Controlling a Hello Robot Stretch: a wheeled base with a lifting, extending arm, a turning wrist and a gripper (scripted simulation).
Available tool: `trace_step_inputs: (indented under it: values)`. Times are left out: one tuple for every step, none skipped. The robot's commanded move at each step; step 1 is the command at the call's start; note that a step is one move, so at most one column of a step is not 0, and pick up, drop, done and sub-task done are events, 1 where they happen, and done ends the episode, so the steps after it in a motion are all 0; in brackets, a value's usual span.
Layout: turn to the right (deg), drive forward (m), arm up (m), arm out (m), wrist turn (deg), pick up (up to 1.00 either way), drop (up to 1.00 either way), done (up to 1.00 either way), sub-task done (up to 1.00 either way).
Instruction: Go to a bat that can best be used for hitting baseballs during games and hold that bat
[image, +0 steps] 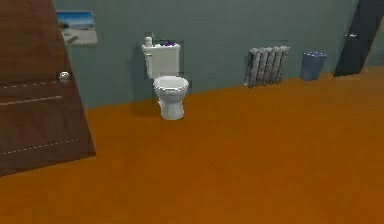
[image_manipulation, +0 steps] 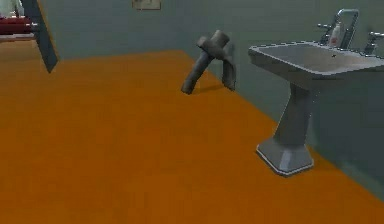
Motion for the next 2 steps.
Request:
trace_step_inputs:
  values:
    - [0.0,0.1,0.0,0.0,0.0,0.0,0.0,0.0,0.0]
    - [-3.0,0.0,0.0,0.0,0.0,0.0,0.0,0.0,0.0]
